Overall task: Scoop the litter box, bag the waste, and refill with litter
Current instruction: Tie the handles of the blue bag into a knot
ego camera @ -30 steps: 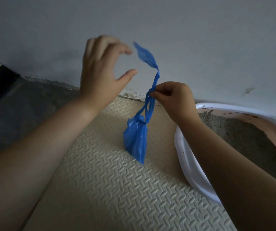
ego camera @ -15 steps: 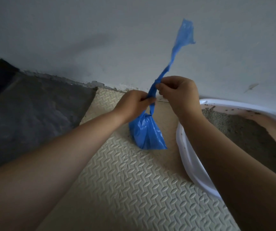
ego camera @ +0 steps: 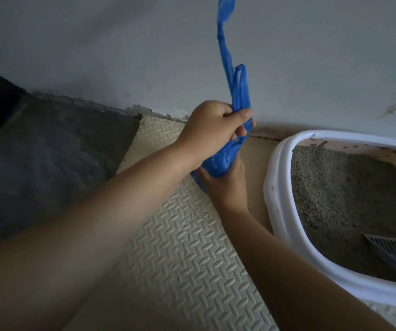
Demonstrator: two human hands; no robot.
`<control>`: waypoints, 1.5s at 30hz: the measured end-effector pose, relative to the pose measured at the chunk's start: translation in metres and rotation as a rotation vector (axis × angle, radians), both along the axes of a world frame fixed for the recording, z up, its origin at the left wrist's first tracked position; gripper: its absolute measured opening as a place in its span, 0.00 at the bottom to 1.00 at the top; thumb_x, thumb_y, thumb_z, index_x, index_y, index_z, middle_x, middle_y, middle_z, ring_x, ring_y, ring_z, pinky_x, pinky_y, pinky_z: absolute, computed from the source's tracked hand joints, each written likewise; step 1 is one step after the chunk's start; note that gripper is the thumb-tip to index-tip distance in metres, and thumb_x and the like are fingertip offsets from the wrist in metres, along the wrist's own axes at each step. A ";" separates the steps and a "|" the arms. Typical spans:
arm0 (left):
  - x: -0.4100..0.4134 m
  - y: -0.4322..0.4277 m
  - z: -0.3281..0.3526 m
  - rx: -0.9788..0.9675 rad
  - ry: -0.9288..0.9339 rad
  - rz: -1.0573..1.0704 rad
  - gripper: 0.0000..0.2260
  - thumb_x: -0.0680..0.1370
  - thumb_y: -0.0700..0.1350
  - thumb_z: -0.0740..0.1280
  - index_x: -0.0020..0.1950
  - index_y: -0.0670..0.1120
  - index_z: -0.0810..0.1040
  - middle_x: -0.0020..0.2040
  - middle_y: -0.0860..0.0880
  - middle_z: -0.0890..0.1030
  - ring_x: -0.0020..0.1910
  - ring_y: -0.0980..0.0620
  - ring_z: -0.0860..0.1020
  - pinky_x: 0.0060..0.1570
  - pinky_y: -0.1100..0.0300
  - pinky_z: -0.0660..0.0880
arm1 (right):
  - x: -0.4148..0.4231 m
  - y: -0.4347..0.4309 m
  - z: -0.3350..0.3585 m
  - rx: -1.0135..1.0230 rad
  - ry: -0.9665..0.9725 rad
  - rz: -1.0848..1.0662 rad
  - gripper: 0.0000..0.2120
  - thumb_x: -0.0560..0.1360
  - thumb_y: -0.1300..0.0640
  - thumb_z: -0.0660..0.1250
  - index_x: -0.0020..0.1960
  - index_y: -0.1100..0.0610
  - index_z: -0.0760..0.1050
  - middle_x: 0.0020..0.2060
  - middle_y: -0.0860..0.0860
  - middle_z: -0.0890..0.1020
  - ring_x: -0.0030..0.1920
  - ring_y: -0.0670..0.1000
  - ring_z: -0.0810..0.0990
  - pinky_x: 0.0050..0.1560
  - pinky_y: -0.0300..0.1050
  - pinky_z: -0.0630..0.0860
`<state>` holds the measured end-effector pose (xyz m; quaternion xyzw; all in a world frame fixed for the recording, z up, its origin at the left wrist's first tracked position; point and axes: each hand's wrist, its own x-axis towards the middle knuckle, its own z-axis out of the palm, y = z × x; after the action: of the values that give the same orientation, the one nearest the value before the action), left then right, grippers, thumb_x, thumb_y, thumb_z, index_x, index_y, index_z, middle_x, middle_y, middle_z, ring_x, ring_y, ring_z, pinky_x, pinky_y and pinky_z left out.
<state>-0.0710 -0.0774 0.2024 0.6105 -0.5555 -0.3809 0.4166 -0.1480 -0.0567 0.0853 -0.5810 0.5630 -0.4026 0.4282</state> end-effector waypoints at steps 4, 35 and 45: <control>-0.006 0.010 0.013 -0.024 0.238 0.211 0.11 0.79 0.47 0.65 0.42 0.46 0.84 0.28 0.55 0.78 0.28 0.60 0.72 0.33 0.69 0.69 | -0.013 -0.017 0.017 -0.093 0.056 -0.105 0.13 0.68 0.53 0.61 0.51 0.55 0.75 0.46 0.49 0.79 0.49 0.52 0.76 0.50 0.54 0.75; 0.271 0.158 0.677 0.092 0.984 0.915 0.05 0.79 0.46 0.65 0.45 0.47 0.78 0.33 0.53 0.79 0.30 0.62 0.76 0.30 0.70 0.72 | 0.161 0.019 0.814 -0.366 0.443 0.631 0.11 0.68 0.65 0.68 0.48 0.54 0.81 0.39 0.42 0.78 0.40 0.40 0.75 0.40 0.21 0.66; 0.307 0.275 0.775 -0.108 1.190 1.163 0.05 0.79 0.44 0.65 0.45 0.45 0.78 0.29 0.53 0.80 0.25 0.62 0.76 0.26 0.71 0.72 | 0.246 0.074 0.893 -0.534 0.459 0.984 0.08 0.71 0.64 0.68 0.47 0.55 0.82 0.39 0.46 0.80 0.40 0.46 0.77 0.36 0.28 0.67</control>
<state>0.2358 0.1975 0.9779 0.4759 0.1435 -0.3367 0.7997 0.0983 0.0173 0.9786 -0.9327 0.1856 -0.1487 0.2712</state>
